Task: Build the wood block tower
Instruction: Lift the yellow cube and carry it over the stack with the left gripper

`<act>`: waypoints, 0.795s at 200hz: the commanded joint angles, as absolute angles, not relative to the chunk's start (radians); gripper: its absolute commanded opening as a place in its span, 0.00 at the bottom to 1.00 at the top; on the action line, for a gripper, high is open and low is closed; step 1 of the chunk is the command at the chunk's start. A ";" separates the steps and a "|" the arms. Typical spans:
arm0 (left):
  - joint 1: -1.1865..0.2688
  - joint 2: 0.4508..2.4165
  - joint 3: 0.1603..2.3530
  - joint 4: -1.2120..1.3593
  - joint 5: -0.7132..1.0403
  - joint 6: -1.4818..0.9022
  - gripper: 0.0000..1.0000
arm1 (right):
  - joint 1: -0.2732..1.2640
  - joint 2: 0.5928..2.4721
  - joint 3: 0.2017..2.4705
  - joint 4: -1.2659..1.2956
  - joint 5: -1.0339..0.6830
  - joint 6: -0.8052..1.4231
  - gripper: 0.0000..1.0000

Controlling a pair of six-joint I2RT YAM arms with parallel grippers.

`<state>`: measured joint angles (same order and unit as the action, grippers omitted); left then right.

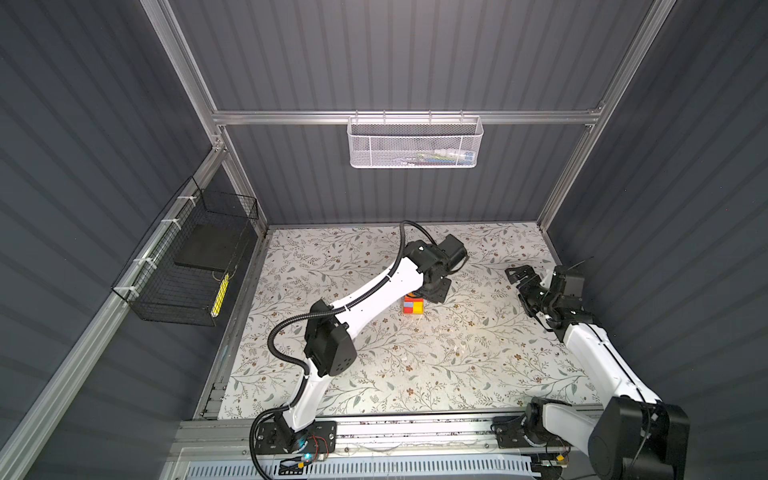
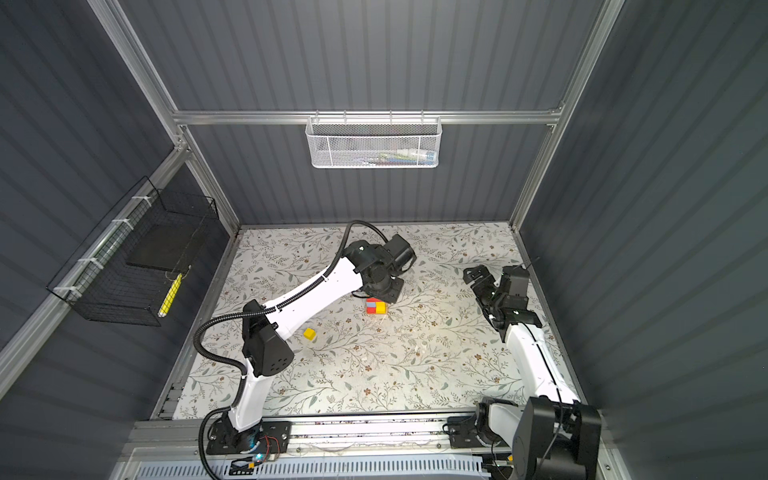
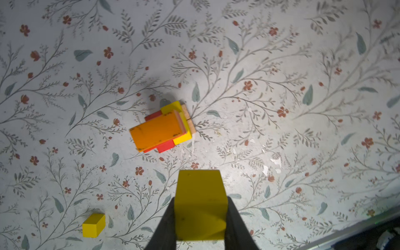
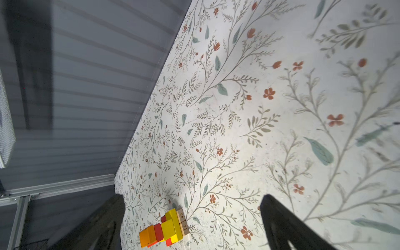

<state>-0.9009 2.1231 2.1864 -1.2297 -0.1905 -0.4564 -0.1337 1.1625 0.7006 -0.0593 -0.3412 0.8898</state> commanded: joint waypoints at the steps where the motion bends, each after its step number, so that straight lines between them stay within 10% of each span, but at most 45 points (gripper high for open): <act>1: -0.860 2.064 2.155 -1.198 -0.173 -0.548 0.00 | -0.113 1.203 0.729 0.007 -0.398 0.865 0.99; 159: -0.835 2.186 2.179 -1.188 -0.222 -0.695 0.00 | -0.106 1.344 0.746 0.079 -0.456 0.885 0.99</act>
<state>-0.8314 2.1609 2.1754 -1.1831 -0.2062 -0.6735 -0.1093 1.3342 0.7208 0.0589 -0.4377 0.8871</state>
